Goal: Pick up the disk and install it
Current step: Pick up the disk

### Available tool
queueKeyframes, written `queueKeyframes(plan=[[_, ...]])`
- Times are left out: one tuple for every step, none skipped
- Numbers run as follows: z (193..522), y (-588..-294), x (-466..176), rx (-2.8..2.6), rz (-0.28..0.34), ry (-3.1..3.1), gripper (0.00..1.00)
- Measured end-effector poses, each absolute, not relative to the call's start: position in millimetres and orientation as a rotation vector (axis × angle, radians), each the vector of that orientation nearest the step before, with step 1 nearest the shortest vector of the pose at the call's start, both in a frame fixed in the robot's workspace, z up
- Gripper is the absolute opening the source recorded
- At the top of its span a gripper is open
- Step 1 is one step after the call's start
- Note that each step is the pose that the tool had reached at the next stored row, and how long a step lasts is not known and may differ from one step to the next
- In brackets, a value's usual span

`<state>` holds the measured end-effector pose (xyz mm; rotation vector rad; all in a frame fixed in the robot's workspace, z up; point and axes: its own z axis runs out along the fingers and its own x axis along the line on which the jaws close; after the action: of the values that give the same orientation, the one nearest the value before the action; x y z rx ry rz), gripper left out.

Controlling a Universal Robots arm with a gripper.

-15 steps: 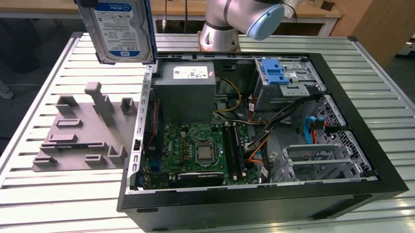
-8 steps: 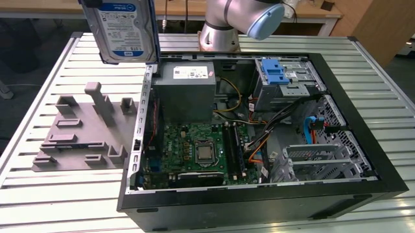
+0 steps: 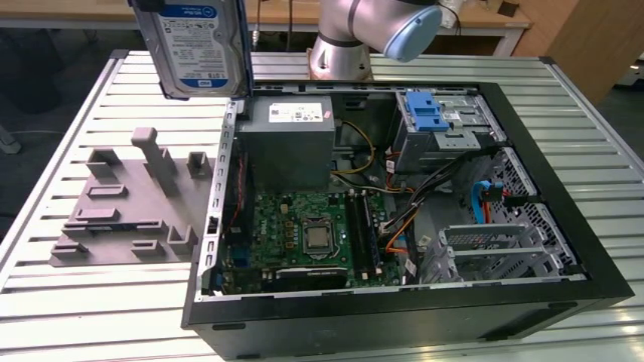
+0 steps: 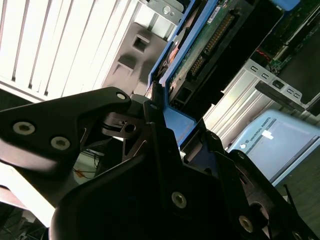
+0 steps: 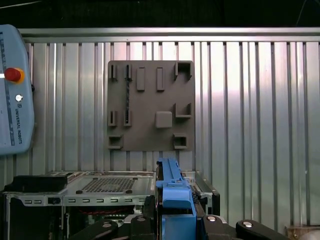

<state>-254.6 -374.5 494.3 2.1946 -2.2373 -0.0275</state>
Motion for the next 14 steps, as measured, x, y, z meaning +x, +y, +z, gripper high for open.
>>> queueKeyframes(plan=[[494.3, -374.5, -253.9, 2.194, -0.028, -2.237, 0.36], [494.3, -374.5, -253.2, 2.194, -0.027, -2.237, 0.36], [494.3, -374.5, -252.5, 2.195, -0.027, -2.237, 0.36], [494.3, -374.5, -251.8, 2.195, -0.028, -2.237, 0.36], [494.3, -374.5, -251.1, 2.194, -0.028, -2.237, 0.36], [494.3, -374.5, -250.5, 2.194, -0.027, -2.237, 0.36], [494.3, -374.5, -249.9, 2.194, -0.027, -2.237, 0.36], [494.3, -374.5, -249.4, 2.194, -0.027, -2.237, 0.36], [494.3, -374.5, -248.9, 2.194, -0.028, -2.237, 0.36], [494.3, -374.5, -248.5, 2.195, -0.027, -2.237, 0.36], [494.3, -374.5, -247.9, 2.195, -0.027, -2.237, 0.36], [494.3, -374.5, -247.5, 2.194, -0.027, -2.237, 0.36], [494.3, -374.5, -247.1, 2.194, -0.027, -2.237, 0.36], [494.3, -374.5, -246.6, 2.195, -0.027, -2.237, 0.36]])
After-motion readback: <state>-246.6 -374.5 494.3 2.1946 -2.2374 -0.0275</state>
